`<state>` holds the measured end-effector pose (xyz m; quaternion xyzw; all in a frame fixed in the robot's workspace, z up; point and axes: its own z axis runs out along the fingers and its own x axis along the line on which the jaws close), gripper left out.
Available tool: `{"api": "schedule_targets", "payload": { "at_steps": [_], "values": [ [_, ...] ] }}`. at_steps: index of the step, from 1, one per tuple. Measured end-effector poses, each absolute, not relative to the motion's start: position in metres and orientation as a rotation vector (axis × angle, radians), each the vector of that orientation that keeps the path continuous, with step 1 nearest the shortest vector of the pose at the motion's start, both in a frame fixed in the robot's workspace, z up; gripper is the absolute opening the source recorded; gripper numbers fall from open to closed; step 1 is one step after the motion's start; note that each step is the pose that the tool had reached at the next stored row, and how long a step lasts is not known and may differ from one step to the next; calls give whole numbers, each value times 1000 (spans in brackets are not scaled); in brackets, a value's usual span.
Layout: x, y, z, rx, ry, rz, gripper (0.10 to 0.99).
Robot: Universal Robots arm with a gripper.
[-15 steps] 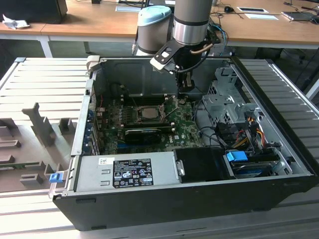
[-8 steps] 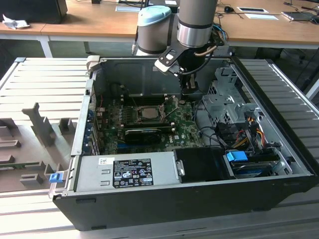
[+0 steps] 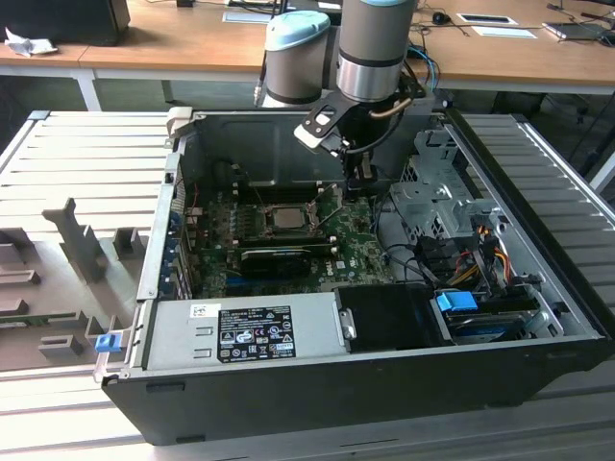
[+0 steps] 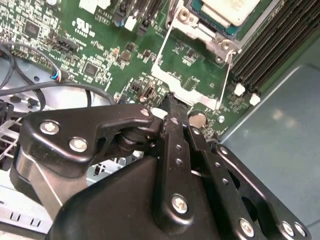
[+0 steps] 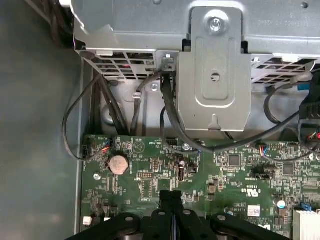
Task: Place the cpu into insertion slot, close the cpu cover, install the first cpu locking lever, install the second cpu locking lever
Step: 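Close the cpu cover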
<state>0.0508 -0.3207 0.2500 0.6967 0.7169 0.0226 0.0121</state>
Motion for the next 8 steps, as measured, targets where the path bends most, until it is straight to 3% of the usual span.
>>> {"api": "schedule_targets", "payload": {
  "at_steps": [8],
  "values": [
    [40, -321, 250, 2172, 2235, 71, 106]
  ]
}}
